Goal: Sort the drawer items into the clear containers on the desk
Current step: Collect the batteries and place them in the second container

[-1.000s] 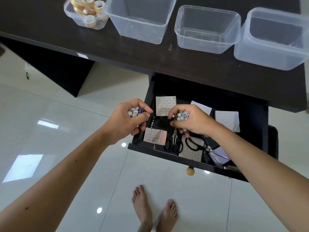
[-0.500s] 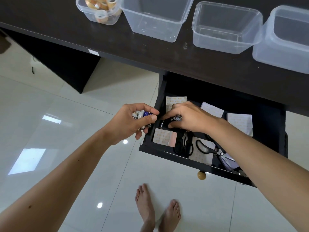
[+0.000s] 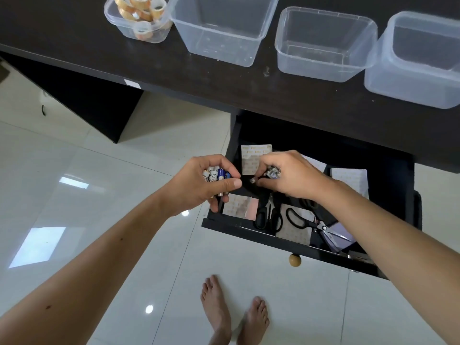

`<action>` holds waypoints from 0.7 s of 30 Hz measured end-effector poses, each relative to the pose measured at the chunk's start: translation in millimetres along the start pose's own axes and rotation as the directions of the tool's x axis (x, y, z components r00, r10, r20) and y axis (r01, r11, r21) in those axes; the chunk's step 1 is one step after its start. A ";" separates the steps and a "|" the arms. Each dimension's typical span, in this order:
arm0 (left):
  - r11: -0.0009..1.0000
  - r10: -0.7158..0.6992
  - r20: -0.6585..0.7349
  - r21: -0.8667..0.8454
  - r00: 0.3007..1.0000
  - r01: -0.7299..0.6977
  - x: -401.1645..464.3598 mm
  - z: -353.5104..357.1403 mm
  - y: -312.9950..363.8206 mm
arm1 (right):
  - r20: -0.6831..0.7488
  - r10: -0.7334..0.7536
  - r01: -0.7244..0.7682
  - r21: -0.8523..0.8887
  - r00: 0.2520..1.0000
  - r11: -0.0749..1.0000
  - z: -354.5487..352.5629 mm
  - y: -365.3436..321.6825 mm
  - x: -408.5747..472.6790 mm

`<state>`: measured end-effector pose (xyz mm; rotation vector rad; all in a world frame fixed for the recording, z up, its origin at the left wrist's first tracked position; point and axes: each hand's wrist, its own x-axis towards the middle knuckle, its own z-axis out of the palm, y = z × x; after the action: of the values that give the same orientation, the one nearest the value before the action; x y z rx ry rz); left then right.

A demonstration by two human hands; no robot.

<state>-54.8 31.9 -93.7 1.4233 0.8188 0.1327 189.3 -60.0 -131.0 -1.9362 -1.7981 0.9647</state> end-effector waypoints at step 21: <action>0.541 -0.160 0.536 0.750 0.829 -0.380 72.8 160.0 -1.3 | -0.121 0.351 -0.287 0.365 0.928 0.886 -62.5 53.6 -157.6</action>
<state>88.8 -59.8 -136.7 2.2897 0.2451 -0.6668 274.7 -207.8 -81.0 -2.0493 -1.1376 1.0746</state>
